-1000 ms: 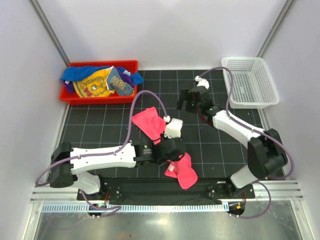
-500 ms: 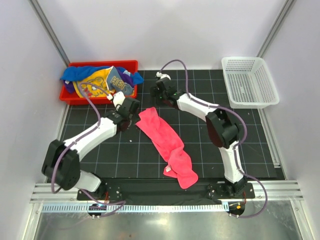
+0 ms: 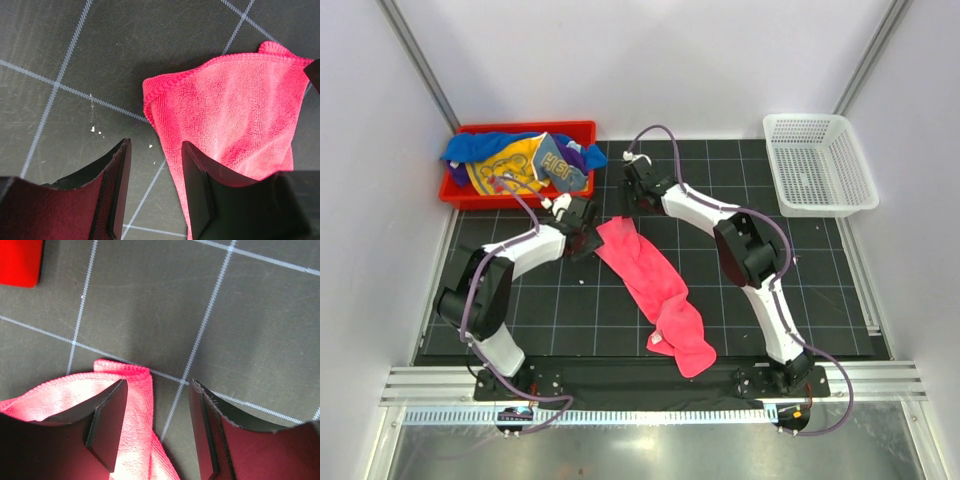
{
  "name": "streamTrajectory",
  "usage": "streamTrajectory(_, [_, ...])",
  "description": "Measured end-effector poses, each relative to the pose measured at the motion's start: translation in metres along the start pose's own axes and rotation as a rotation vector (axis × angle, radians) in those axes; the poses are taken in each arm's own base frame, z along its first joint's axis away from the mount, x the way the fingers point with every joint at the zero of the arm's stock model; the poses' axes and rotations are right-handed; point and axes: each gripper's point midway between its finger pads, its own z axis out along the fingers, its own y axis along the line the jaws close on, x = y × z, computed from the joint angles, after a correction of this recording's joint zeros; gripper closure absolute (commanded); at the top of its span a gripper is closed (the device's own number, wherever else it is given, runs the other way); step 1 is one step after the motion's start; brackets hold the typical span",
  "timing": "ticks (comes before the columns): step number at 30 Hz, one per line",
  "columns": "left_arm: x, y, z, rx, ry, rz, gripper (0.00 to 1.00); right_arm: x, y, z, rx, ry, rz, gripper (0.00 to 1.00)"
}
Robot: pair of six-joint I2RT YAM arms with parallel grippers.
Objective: Fold and stack the towels
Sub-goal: Flatten out the crumpled towel
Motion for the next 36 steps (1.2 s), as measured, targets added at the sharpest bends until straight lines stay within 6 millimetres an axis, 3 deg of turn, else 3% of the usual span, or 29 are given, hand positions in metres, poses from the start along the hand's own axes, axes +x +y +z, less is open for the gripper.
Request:
streamTrajectory(6, [0.003, -0.002, 0.007, 0.001, 0.008, -0.024, 0.51, 0.001, 0.010, 0.007, -0.005, 0.014, -0.016, 0.44])
streamTrajectory(9, [0.004, -0.002, 0.009, -0.002, 0.010, -0.035, 0.51, 0.006, 0.011, 0.012, -0.002, 0.030, -0.020, 0.53])
streamTrajectory(16, [0.005, -0.004, 0.013, -0.001, 0.007, -0.050, 0.52, 0.008, 0.011, 0.016, 0.003, 0.043, -0.034, 0.88])
streamTrajectory(23, [0.005, -0.005, 0.014, 0.007, 0.007, -0.035, 0.52, 0.009, 0.000, 0.012, 0.042, 0.003, -0.036, 0.94])
streamTrajectory(28, [0.000, -0.012, 0.011, 0.031, 0.002, -0.006, 0.52, 0.008, -0.019, -0.025, 0.091, -0.070, -0.039, 0.94])
streamTrajectory(36, [-0.012, -0.037, 0.005, 0.135, -0.015, 0.046, 0.51, -0.075, -0.020, -0.115, 0.101, -0.367, -0.023, 0.95])
